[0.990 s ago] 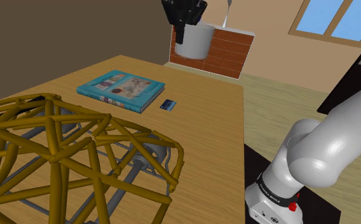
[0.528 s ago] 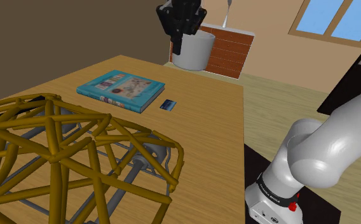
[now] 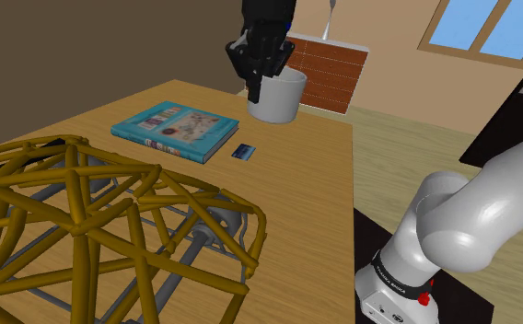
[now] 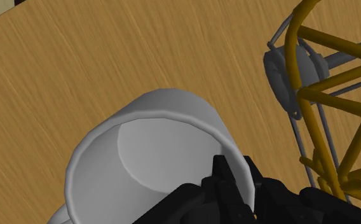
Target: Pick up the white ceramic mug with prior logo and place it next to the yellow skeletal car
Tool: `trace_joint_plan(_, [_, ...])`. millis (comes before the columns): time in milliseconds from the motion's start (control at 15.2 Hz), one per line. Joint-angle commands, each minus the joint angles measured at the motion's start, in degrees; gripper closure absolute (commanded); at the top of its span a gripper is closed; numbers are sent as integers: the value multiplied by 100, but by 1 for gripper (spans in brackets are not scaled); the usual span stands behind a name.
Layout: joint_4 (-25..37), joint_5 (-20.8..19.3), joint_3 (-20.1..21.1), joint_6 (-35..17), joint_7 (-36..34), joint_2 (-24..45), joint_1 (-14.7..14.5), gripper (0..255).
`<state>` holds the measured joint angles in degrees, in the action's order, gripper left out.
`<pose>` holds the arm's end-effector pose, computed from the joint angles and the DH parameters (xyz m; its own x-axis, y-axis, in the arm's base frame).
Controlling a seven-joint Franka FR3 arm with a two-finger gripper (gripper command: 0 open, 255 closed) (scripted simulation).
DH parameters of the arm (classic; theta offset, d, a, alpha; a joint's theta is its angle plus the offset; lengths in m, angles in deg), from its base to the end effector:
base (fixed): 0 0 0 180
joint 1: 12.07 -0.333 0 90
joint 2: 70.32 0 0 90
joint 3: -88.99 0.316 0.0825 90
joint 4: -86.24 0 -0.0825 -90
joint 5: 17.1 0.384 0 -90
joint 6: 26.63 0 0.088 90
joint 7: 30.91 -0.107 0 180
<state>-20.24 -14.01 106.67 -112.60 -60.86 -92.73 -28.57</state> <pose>0.3336 0.2693 0.6644 0.9973 0.0579 0.0449 0.0559 -0.9974 0.0460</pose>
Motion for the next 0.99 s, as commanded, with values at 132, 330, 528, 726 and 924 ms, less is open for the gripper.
trace_joint_plan(132, [-429,26,-5,-333,18,-102,-14,255])
trace_joint_plan(330, [-717,46,1,-560,21,-164,-26,255])
trace_joint_plan(528, [-993,64,9,-788,23,-215,-39,255])
trace_joint_plan(726, [-1259,80,20,-1015,22,-254,-50,255])
trace_joint_plan(924, [-1513,95,34,-1242,19,-282,-61,255])
